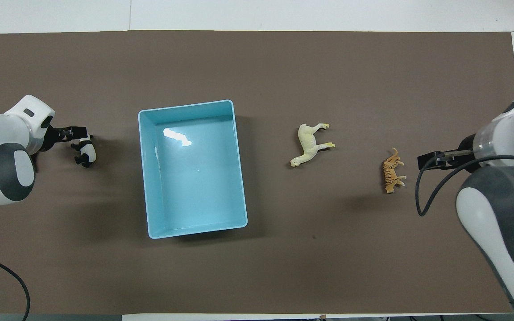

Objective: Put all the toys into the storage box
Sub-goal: 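Grasp the panda with the left gripper while the right gripper grasps the lion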

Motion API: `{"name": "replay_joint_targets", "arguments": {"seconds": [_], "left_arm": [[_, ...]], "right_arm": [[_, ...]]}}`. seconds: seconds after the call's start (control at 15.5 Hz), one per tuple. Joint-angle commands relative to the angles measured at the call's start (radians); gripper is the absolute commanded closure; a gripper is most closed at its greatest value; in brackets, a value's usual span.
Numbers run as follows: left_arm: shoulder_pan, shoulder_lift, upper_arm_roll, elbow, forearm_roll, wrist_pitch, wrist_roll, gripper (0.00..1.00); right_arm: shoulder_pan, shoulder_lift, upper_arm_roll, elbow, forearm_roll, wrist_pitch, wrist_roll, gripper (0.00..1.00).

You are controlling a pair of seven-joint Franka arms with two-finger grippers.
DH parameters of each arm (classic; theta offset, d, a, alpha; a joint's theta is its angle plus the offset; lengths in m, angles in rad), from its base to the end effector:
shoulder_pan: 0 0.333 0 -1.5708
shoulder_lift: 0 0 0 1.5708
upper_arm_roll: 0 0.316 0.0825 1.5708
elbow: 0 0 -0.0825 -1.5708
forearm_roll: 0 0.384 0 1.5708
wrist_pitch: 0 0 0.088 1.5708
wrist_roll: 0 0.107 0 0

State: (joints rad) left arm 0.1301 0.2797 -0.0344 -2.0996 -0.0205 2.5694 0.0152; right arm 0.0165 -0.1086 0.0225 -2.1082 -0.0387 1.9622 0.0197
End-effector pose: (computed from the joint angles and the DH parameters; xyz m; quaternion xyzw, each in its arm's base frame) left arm 0.5952 0.0580 0.3048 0.9942 0.0492 0.0954 0.0057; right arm 0.5150 0.0178 0.4613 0.9995 0.0173 -0.0182 0.0195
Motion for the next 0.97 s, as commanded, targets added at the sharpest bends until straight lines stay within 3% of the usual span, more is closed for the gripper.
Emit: {"name": "replay_joint_targets", "arguments": {"seconds": [0.0, 0.45, 0.65, 0.71, 0.91], "left_arm": [[-0.023, 0.012, -0.007, -0.011, 0.010, 0.032, -0.092, 0.00], [-0.032, 0.015, -0.007, -0.025, 0.010, 0.009, -0.087, 0.01], [-0.030, 0.010, -0.005, 0.006, 0.010, -0.073, -0.092, 0.69], [-0.030, 0.007, -0.005, 0.012, 0.010, -0.102, -0.093, 0.98], [-0.032, 0.004, -0.009, 0.059, 0.010, -0.167, -0.109, 1.00]], "right_arm": [[0.008, -0.016, 0.001, -0.174, -0.006, 0.200, -0.012, 0.00], [0.043, 0.113, -0.001, -0.250, -0.006, 0.464, -0.058, 0.00], [0.036, 0.135, -0.001, -0.257, -0.006, 0.514, -0.066, 0.00], [0.033, 0.135, -0.001, -0.262, -0.006, 0.515, -0.067, 0.00], [0.020, 0.156, -0.001, -0.265, -0.006, 0.515, -0.055, 0.00]]}}
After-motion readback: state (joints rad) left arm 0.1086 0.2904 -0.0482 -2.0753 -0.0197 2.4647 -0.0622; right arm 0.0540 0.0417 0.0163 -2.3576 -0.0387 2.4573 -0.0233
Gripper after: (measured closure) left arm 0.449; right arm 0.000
